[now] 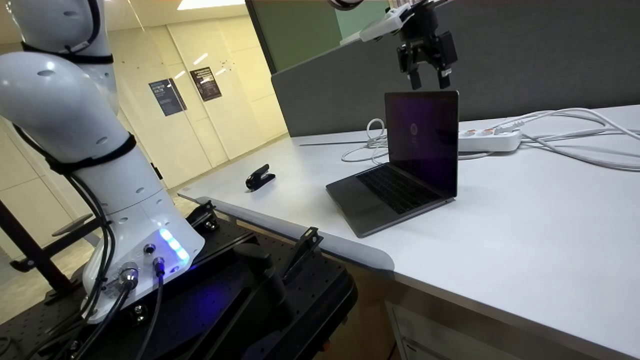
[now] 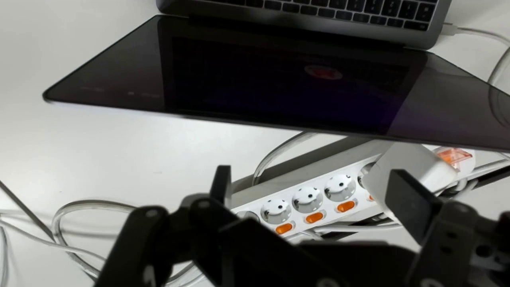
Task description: Close the laptop on the table
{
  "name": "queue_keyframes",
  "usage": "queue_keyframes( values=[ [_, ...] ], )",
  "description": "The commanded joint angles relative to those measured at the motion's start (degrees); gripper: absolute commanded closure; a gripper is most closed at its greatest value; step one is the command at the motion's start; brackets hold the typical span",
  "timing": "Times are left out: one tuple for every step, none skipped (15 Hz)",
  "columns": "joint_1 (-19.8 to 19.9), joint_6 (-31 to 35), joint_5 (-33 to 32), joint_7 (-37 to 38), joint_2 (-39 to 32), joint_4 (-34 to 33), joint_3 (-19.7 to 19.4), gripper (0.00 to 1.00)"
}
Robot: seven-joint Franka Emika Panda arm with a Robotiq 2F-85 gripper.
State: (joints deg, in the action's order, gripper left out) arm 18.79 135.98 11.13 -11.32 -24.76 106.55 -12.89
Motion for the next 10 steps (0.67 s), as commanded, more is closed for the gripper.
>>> queue_keyframes(
  values=[
    [0.33,-1.5,-1.34,1.9,-1.13,-1.73,0.86,0.0],
    [0.2,-1.49,-1.47,2.16,-1.2,-1.6,0.94,0.0],
    [0.04,-1.52,-1.63,2.4,-1.16,-1.38,1.0,0.0],
    [-0.12,-1.64,-1.79,2.62,-1.1,-1.21,1.05,0.0],
    [-0.27,-1.85,-1.99,2.85,-0.97,-0.95,1.13,0.0],
    [-0.45,-2.26,-2.22,3.02,-0.68,-0.51,1.25,0.0],
    [-0.57,-2.56,-2.35,3.06,-0.41,-0.15,1.42,0.0],
    [-0.85,-2.53,-2.54,3.23,0.03,0.55,1.51,0.0],
    [-1.03,-2.97,-2.55,3.32,0.29,0.95,1.63,0.0],
    [-1.21,-3.39,-2.41,3.35,0.65,1.52,1.79,0.0]
  ],
)
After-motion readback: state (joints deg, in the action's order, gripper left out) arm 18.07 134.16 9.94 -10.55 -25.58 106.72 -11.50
